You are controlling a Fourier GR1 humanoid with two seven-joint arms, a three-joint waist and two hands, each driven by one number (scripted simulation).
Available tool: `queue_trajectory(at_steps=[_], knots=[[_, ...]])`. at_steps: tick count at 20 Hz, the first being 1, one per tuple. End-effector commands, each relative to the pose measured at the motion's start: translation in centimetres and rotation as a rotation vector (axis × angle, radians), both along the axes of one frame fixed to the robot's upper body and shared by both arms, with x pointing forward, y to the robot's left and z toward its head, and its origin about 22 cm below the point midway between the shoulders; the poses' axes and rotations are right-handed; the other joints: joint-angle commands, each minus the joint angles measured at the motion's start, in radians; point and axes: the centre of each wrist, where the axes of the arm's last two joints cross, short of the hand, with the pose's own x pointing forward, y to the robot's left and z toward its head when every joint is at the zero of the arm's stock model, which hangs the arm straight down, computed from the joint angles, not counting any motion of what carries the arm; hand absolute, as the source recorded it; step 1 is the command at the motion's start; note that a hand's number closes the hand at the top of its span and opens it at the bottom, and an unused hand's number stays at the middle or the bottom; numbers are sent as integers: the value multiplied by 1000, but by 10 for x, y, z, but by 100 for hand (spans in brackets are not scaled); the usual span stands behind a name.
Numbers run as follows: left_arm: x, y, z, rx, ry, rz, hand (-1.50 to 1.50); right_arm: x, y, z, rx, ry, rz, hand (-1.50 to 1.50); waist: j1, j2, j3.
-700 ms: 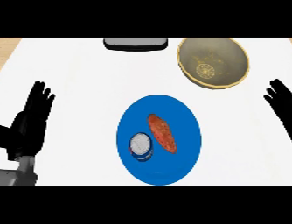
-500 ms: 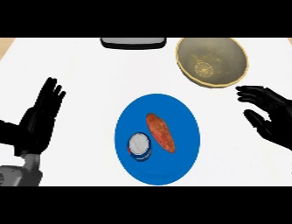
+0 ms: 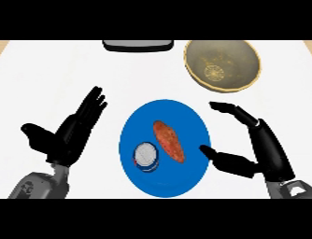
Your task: Pick the sweet potato from the plate and place it in the bowl
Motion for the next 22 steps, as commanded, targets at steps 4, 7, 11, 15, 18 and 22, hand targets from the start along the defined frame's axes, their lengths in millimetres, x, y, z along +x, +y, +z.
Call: queue_trajectory(at_steps=[4,7,11,15,18,22], knots=[[-1,-12,-9,-23,33,-40,0,-23,41,16,-374,-63,96,-150,-6,-2,-2],[-5,-10,-12,-7,26,-55,0,-13,48,38,-571,-32,-18,-150,-1,-5,-5],[0,-13,-3,-15,22,-52,0,-13,81,69,-704,105,-68,-150,12,-4,-4],[0,-4,-11,-13,15,-77,0,-10,122,82,-818,255,-41,-150,27,3,-3],[1,-17,-13,0,19,-65,0,-14,149,104,-840,332,-28,-150,16,1,-2],[-5,-17,-15,-24,13,-64,0,4,166,81,-846,461,-40,-150,17,3,0]])
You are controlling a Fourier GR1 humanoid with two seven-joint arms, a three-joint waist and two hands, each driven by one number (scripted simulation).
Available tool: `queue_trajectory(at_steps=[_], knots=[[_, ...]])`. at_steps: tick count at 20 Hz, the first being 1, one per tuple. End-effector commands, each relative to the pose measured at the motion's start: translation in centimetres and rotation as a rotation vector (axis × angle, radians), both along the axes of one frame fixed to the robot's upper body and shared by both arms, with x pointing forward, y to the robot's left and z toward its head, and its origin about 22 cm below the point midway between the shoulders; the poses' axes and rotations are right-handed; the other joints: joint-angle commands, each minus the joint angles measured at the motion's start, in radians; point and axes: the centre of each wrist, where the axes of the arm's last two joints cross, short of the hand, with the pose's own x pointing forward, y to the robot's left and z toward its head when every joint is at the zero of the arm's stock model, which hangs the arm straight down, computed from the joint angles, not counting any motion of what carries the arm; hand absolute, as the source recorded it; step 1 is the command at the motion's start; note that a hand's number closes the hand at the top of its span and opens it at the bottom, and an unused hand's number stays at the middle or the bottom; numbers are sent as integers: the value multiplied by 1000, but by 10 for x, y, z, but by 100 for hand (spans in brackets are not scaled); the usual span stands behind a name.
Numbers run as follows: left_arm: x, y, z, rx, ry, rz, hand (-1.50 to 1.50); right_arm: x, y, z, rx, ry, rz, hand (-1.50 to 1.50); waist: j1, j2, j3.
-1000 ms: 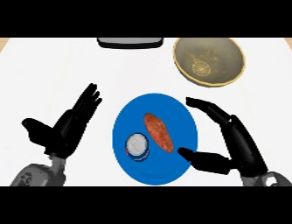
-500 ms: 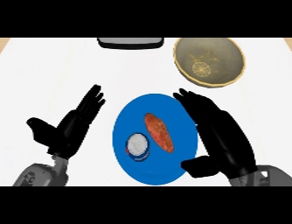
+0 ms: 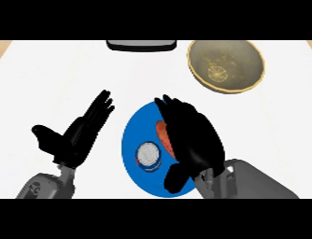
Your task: Pick the sweet potato from the plate and place it in the bowl
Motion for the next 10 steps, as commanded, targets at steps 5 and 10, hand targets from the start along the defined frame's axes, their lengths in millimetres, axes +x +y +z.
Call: queue_trajectory(at_steps=[5,10], knots=[[2,15,3,11,-13,7,0,27,28,-8,-193,173,-162,-150,-1,2,1],[1,1,3,7,-22,6,0,34,24,-23,-265,234,-186,-150,-12,0,2]])
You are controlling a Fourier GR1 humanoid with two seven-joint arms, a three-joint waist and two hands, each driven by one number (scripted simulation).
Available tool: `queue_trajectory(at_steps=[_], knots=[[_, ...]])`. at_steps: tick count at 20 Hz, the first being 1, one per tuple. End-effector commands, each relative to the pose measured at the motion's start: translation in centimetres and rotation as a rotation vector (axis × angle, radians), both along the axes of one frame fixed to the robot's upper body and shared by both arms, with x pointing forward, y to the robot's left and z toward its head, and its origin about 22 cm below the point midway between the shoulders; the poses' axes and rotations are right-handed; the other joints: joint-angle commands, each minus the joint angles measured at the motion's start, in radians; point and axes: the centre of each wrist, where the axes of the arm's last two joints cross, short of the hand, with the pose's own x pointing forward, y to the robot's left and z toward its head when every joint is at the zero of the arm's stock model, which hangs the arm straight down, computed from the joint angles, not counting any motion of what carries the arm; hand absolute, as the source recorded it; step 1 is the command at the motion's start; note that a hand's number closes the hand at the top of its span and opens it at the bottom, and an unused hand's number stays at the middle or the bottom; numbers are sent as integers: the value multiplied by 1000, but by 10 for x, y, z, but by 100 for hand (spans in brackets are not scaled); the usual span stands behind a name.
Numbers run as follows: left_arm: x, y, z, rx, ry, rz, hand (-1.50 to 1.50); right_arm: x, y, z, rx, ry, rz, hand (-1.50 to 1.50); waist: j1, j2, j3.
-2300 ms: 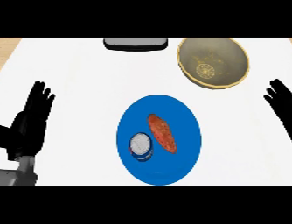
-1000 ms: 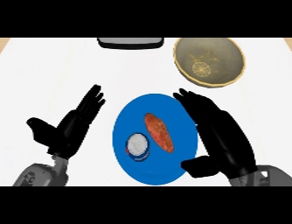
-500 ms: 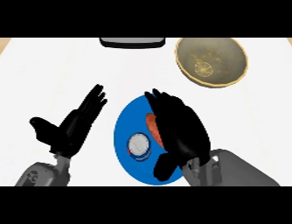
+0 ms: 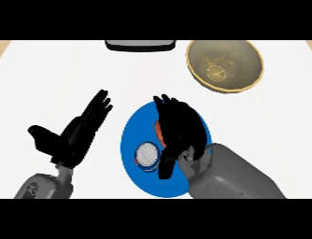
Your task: Pick the sweet potato from the plate and place it in the bowl
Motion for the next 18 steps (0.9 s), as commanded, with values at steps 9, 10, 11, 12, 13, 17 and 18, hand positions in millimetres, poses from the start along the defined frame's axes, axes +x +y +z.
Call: queue_trajectory(at_steps=[9,10,11,12,13,17,18], knots=[[0,-2,9,8,-1,20,0,5,9,-30,-193,134,-66,-150,-3,1,1],[-10,-9,-17,1,15,-1,0,-2,15,-24,-199,123,-62,-150,-7,0,1],[-1,1,-3,-5,-5,-2,0,-12,26,-28,-210,128,-72,-150,-7,0,1],[-10,0,2,-6,10,8,0,3,12,-26,-208,132,-83,-150,-2,-1,1],[-1,-12,3,0,17,-9,0,-6,27,-31,-199,116,-76,-150,-5,0,1],[-8,2,1,7,19,-4,0,-3,30,-42,-208,128,-88,-150,1,1,1],[-4,9,14,-2,5,-14,0,1,8,-42,-223,105,-100,-150,-5,-1,2]])
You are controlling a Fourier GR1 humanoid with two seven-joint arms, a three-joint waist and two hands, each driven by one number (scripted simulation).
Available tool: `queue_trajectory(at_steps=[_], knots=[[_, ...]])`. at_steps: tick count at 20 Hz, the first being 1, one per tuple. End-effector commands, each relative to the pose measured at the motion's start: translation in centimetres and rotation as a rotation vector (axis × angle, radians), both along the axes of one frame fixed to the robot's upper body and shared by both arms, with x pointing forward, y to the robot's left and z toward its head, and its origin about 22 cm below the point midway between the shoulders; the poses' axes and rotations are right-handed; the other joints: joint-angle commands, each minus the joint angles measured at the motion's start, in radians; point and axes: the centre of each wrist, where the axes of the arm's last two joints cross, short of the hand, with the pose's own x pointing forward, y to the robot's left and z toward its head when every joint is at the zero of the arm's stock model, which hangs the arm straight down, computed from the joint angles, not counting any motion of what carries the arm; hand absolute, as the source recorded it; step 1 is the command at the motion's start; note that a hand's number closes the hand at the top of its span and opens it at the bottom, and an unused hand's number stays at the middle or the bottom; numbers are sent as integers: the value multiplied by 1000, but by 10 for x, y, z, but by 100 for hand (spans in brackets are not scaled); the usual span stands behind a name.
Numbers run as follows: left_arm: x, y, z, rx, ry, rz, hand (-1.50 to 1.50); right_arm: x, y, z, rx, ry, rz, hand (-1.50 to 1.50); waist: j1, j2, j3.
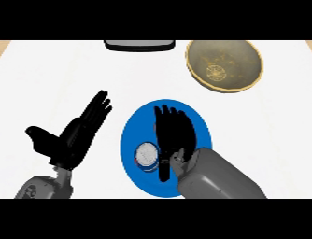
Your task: Pick the sweet potato from the plate and place it in the bowl
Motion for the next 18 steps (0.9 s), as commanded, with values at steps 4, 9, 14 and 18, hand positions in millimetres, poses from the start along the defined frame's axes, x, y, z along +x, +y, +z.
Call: queue_trajectory(at_steps=[4,9,14,18], knots=[[-4,-2,-5,24,9,15,0,3,0,-2,-95,28,-105,-150,0,0,0],[-2,-13,-5,-2,10,-10,0,7,3,-16,-100,-2,-117,-150,2,1,0],[13,-7,0,8,6,13,0,11,2,-27,-93,1,-121,-150,3,2,0],[-3,8,-22,10,0,5,0,11,-3,-50,-92,12,-129,-150,5,3,0]])
